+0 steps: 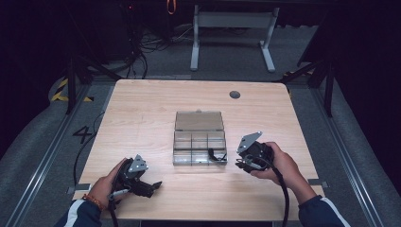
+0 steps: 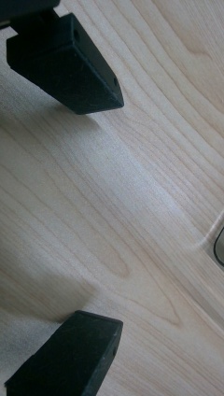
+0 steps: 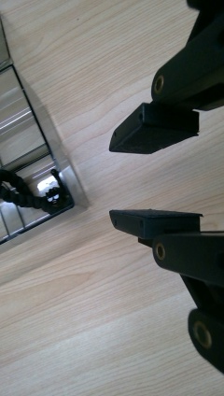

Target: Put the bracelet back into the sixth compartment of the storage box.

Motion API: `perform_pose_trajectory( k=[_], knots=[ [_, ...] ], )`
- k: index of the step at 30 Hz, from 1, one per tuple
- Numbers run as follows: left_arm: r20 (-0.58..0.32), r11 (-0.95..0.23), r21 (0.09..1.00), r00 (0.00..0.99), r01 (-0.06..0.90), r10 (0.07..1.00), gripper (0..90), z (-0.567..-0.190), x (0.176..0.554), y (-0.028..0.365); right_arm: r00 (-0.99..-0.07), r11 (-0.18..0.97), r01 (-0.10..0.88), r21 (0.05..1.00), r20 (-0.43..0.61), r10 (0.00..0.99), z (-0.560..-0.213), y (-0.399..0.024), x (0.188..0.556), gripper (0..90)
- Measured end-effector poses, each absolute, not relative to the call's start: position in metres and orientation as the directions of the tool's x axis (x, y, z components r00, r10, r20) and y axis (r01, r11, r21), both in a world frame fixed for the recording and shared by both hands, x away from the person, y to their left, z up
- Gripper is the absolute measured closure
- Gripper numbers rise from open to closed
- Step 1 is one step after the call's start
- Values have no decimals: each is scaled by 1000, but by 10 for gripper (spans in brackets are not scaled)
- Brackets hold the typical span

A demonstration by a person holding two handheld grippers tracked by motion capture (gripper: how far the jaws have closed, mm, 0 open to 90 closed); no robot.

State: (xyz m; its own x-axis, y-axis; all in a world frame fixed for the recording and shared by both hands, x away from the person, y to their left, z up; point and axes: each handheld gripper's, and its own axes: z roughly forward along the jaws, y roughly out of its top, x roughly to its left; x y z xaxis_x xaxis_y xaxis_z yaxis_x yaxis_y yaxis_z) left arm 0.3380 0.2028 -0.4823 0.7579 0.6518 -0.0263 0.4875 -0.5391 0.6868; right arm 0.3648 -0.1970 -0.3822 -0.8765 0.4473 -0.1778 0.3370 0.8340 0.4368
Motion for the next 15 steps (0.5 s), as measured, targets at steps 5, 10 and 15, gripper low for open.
perform_pose_trajectory(
  k=[5, 10, 15],
  knots=[
    [-26, -539, 687, 758, 487, 652, 0, -482, 338, 203, -870, 833, 346, 432, -184, 457, -385, -208, 362, 600],
    [-26, -539, 687, 758, 487, 652, 0, -482, 338, 203, -859, 822, 365, 438, -182, 478, -388, -219, 359, 588],
    [-26, -539, 687, 758, 487, 652, 0, -482, 338, 203, -856, 818, 368, 443, -183, 484, -390, -226, 357, 577]
  ],
)
